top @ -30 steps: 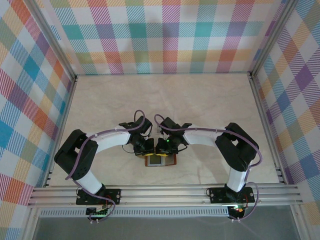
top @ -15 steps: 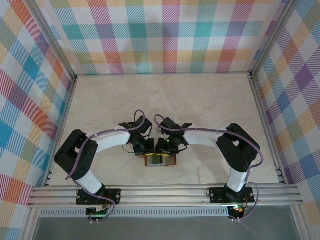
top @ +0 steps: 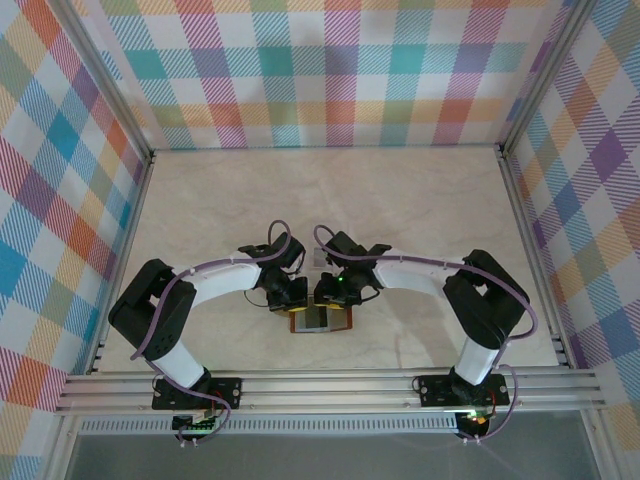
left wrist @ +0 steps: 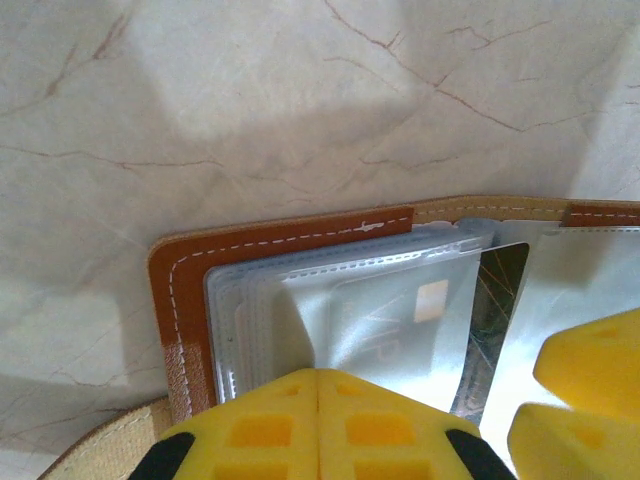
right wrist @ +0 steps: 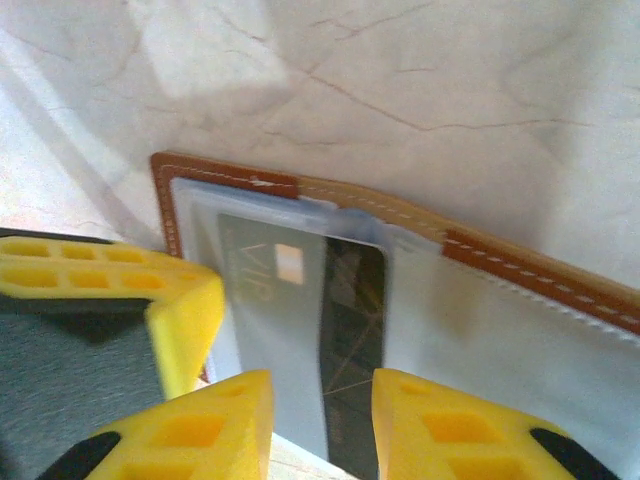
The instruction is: Take the credit cards out of the card holder
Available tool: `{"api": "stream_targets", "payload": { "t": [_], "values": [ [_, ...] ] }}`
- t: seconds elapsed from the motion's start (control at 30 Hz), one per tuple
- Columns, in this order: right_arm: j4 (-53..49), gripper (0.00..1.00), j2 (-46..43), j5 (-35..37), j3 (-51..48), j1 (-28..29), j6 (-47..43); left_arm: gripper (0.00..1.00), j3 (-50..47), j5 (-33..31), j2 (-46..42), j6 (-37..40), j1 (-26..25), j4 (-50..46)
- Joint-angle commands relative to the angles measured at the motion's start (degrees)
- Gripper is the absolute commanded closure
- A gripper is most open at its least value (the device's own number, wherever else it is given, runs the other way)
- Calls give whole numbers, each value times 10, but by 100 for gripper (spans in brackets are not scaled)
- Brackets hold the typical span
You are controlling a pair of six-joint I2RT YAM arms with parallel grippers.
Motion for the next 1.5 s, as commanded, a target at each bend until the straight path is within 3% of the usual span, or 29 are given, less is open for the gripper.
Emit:
{"api": "stream_targets", "payload": {
  "t": [0.0,0.4,0.93,1.47],
  "values": [
    [-9,68,-1,-6,-15,-7,-17,93,-2,-29,13,4,-8,-36],
    [34,73,31,-54,-27,-19,-28,93,3,-39,27,6,-11,-48],
    [93,75,-2,-102,-47,-23,-23,93,10,-42,31,4,-18,-54],
    [190,87,-5,-148,-94,-35,2,93,12,-45,33,4,-19,-57]
  ]
}}
